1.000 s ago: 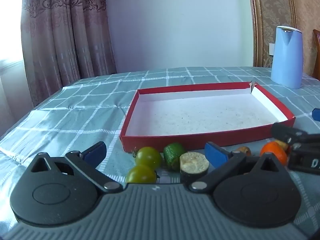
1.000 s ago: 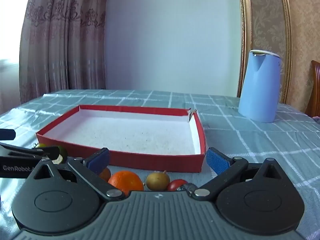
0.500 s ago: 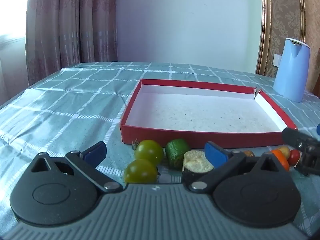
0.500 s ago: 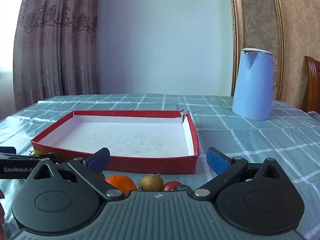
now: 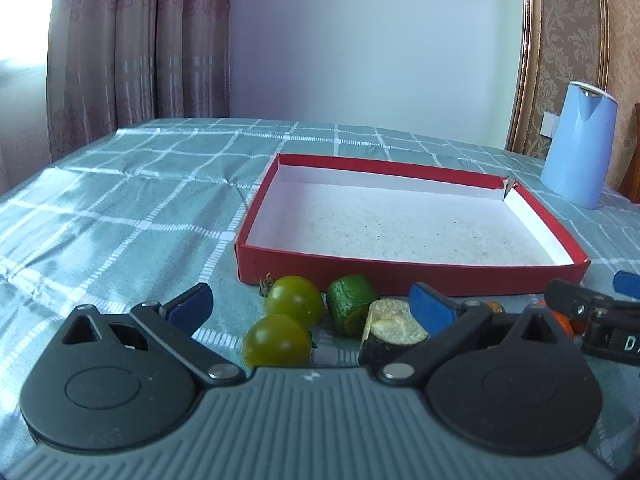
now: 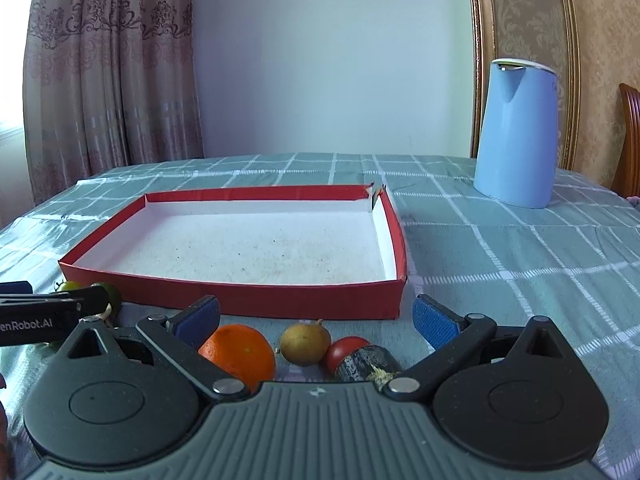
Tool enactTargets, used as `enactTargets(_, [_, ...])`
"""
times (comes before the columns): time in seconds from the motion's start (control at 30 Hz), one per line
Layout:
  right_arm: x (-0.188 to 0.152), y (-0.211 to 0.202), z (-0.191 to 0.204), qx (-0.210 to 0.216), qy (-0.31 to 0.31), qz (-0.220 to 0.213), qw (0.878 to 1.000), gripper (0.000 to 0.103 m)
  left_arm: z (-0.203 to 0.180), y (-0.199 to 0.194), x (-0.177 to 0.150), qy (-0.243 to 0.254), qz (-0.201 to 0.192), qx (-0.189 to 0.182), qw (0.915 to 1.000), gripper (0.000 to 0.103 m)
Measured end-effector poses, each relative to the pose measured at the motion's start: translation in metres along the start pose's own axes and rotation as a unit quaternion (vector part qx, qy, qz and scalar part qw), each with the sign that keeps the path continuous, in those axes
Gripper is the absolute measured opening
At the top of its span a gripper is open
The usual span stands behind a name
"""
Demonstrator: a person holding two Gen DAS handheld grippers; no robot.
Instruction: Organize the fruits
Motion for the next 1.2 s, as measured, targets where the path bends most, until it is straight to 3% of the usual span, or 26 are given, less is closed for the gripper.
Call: enactTargets(1.2, [0.0003,0.0012,0.0004,0.001,-0.003,0.003,1.0,0.103,0.0031,0.0021,-0.0023,-0.023,0.016,-0.024,0.9993,0.103])
Point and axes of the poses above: each gripper's, at about its wrist camera, not at the fingertips, and y roughly the way its jaws point, z to its left, x to its top, the point moved 5 cm from there along y, roughly the way its jaws point, and after that the axes turned 11 degrees about x, right-handed, at the moved point
